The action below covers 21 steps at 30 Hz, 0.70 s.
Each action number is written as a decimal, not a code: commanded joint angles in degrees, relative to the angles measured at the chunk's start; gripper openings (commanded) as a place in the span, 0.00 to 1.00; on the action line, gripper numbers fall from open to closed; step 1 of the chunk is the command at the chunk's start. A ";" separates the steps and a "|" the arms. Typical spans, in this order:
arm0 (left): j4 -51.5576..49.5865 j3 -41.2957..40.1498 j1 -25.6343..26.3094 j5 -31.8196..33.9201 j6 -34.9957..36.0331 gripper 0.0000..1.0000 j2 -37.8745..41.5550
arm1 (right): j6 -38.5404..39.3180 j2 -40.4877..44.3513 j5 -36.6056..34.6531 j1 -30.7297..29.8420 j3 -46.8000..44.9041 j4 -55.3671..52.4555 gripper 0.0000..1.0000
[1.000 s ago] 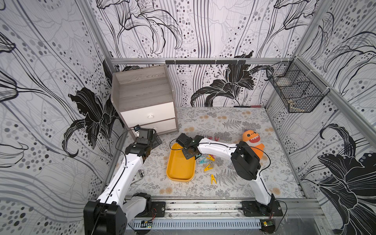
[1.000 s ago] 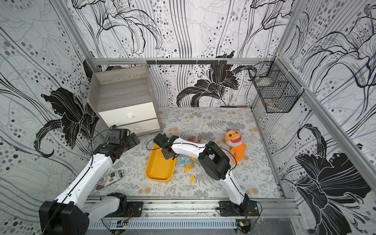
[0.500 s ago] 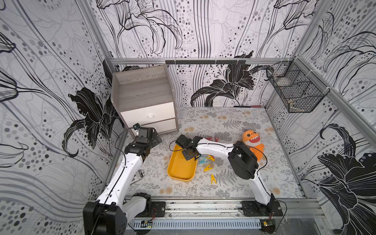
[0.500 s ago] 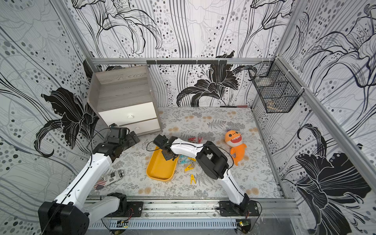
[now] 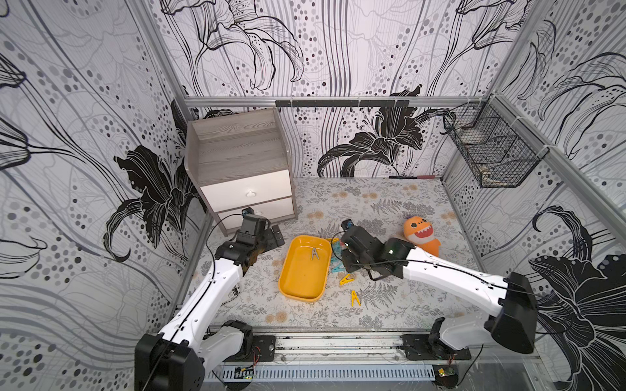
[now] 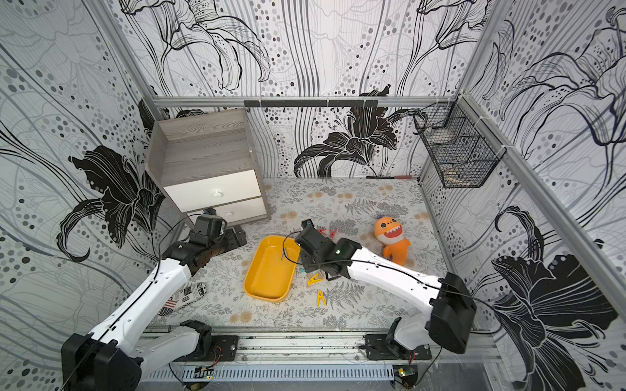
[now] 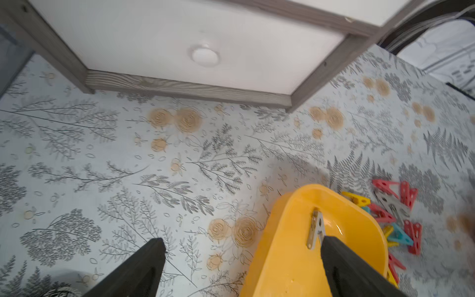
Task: Put the clothespins into the storage box
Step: Pick up the clothespin from the center of the board.
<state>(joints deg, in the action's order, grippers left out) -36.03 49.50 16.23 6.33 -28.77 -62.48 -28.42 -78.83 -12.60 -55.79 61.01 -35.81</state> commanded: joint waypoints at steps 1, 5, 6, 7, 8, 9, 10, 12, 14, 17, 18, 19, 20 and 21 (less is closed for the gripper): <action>0.93 -1.76 3.42 -0.84 1.96 0.99 0.32 | -6.06 2.61 4.90 -0.31 -8.94 -2.18 0.38; -0.23 -1.51 6.58 1.59 1.82 0.97 -1.01 | -9.54 5.12 7.39 -2.42 -14.66 -2.28 0.38; -0.34 -1.51 6.75 1.88 1.71 0.97 -1.09 | -10.09 5.07 8.03 -2.94 -15.36 -1.88 0.38; -0.35 -1.42 6.88 2.02 1.66 0.97 -1.30 | -10.71 4.71 8.37 -3.74 -15.81 -1.61 0.38; -0.36 -1.37 6.86 2.11 1.62 0.97 -1.41 | -11.20 3.96 8.26 -4.66 -15.93 -1.60 0.38; -0.35 -1.27 6.97 2.11 1.57 0.96 -1.47 | -11.50 3.34 7.98 -5.22 -16.10 -1.71 0.38; -0.33 -1.24 7.14 2.11 1.53 0.96 -1.76 | -11.78 2.48 7.75 -5.78 -16.21 -1.36 0.37; -0.01 -1.40 7.71 1.94 1.37 0.94 -2.20 | -11.91 1.25 8.00 -6.22 -16.92 0.74 0.35; 0.13 -1.51 8.54 2.01 0.87 0.93 -2.89 | -12.00 -0.43 8.43 -6.55 -17.29 2.98 0.32; 0.08 -1.59 9.24 2.85 0.57 0.93 -3.39 | -12.09 -3.05 8.30 -7.06 -17.00 4.32 0.29; 0.00 -1.60 9.26 3.03 0.57 0.93 -3.32 | -12.09 -3.80 8.14 -7.21 -16.90 4.45 0.28; -0.13 -1.52 9.25 3.46 0.52 0.93 -3.25 | -12.05 -4.41 8.12 -7.31 -17.06 4.81 0.27; -0.25 -1.42 9.26 3.84 0.47 0.93 -3.07 | -12.09 -4.95 8.03 -7.39 -17.23 5.15 0.26; -0.34 -1.26 9.26 4.10 0.47 0.93 -2.98 | -12.09 -5.32 8.00 -7.40 -17.49 5.63 0.25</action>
<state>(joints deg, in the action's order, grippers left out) -36.93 48.16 25.17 8.25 -28.08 -65.67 -39.77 -82.94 -4.62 -62.81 44.64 -31.75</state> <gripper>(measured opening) 0.929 0.252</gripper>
